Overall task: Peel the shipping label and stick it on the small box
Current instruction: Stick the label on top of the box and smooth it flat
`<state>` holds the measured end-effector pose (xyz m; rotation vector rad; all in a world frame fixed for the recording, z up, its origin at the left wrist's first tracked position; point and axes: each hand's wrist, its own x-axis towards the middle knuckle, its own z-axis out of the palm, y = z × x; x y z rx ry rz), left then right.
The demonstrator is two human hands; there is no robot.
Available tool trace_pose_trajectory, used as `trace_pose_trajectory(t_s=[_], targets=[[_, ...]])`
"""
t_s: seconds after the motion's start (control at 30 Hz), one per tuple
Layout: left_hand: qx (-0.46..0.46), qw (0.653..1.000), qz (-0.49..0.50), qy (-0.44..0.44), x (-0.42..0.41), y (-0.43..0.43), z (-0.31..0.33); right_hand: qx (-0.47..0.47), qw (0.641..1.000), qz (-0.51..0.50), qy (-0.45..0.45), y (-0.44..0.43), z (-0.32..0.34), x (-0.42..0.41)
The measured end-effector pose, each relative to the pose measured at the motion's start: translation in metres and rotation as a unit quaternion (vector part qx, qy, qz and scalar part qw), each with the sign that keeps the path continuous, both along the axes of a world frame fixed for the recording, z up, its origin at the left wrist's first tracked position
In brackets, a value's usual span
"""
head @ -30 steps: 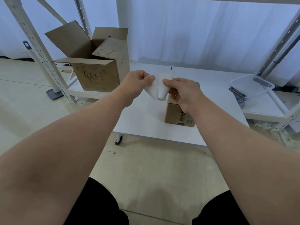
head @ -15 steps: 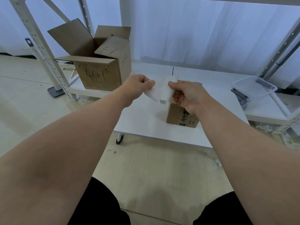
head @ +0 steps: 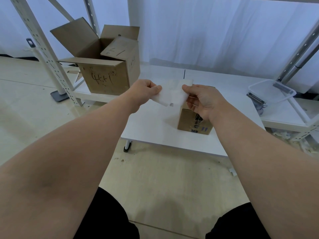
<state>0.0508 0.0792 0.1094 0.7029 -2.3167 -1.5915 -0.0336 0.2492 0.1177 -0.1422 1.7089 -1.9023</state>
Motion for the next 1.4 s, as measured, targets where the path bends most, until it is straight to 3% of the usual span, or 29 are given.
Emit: trace_pose_trajectory(t_s=[0.13, 0.33, 0.43, 0.7, 0.87, 1.4], targets=[[0.032, 0.999, 0.005, 0.016, 0.000, 0.000, 0.000, -0.002, 1.000, -0.006, -0.006, 0.001, -0.001, -0.002], [0.209, 0.974, 0.019, 0.080, -0.001, 0.004, 0.014, -0.037, 0.998, -0.053, -0.019, 0.003, 0.003, -0.004], [0.254, 0.965, -0.012, 0.057, 0.000, 0.012, 0.020, -0.063, 0.995, -0.077, -0.030, 0.003, 0.004, -0.003], [0.143, 0.988, -0.058, -0.003, -0.003, 0.024, 0.021, -0.077, 0.992, -0.099, -0.026, 0.001, 0.005, -0.002], [0.123, 0.992, -0.015, 0.016, -0.004, 0.022, 0.019, -0.114, 0.986, -0.108, -0.056, 0.002, 0.005, -0.003], [0.090, 0.989, 0.117, 0.034, -0.009, 0.017, 0.012, -0.058, 0.994, -0.088, -0.035, -0.004, 0.002, 0.000]])
